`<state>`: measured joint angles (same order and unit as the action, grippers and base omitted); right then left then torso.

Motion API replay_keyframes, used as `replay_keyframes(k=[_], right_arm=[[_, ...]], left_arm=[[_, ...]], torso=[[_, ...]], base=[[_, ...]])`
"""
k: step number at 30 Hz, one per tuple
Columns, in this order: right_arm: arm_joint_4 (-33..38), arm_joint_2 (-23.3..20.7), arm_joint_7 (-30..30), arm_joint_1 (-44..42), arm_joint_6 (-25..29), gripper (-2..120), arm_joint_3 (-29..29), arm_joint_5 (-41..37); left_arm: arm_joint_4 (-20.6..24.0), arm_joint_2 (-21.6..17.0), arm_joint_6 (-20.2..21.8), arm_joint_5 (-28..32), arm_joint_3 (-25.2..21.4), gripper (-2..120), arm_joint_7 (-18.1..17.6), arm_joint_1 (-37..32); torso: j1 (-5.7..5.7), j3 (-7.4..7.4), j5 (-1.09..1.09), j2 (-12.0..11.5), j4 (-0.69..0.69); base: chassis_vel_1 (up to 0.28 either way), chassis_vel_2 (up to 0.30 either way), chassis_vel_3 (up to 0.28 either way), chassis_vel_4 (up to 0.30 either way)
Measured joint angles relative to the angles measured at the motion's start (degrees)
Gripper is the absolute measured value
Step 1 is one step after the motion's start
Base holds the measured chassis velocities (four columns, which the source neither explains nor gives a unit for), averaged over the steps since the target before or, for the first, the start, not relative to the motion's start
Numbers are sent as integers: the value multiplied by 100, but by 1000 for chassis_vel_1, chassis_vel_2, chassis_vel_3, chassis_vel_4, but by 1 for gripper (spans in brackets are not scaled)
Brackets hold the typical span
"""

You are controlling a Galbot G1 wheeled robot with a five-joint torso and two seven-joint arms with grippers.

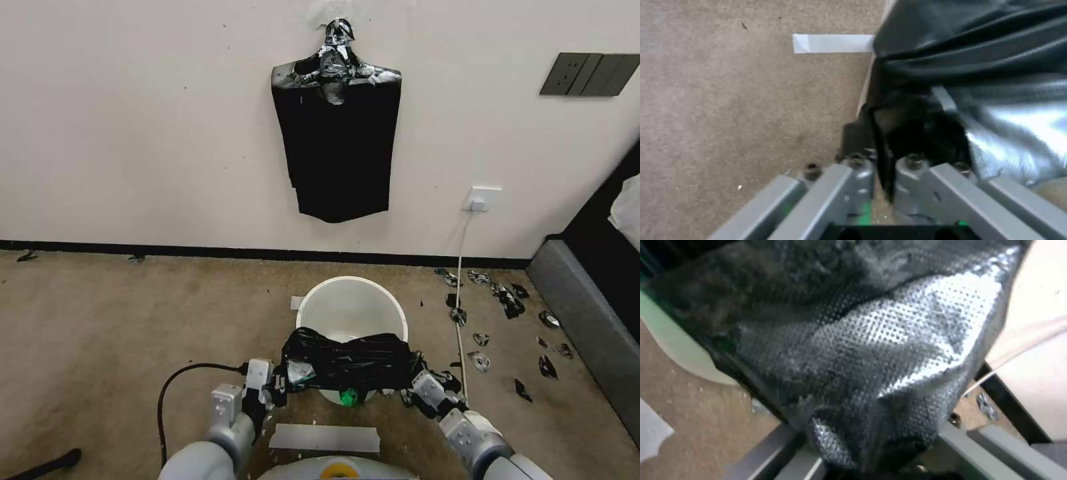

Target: Place a trash bag onto the trash bin.

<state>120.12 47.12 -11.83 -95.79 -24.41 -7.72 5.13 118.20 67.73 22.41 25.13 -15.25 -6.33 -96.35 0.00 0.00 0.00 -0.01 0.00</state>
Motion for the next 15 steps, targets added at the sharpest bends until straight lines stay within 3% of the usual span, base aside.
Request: replay_keyframes(k=[5, 8, 12, 15], right_arm=[[62, -8, 34, -21, -52, 14, -15, 3], [180, -50, 123, -72, -155, 29, -63, 12], [281, -93, 186, -122, -235, 39, -108, 19], [485, -160, 287, -217, -403, 52, -210, 22]], left_arm=[[40, -11, 0, 1, -23, 21, 74, -31], [93, -53, 14, 1, -87, 36, 119, -94], [124, -92, 22, 0, -154, 44, 189, -146], [202, -170, 41, -39, -297, 60, 443, -270]], torso=[[0, 0, 0, 0, 0], [0, 0, 0, 0, 0], [0, 0, 0, 0, 0], [0, 0, 0, 0, 0]], base=[[0, 0, 0, 0], [0, 0, 0, 0], [0, 0, 0, 0], [0, 0, 0, 0]])
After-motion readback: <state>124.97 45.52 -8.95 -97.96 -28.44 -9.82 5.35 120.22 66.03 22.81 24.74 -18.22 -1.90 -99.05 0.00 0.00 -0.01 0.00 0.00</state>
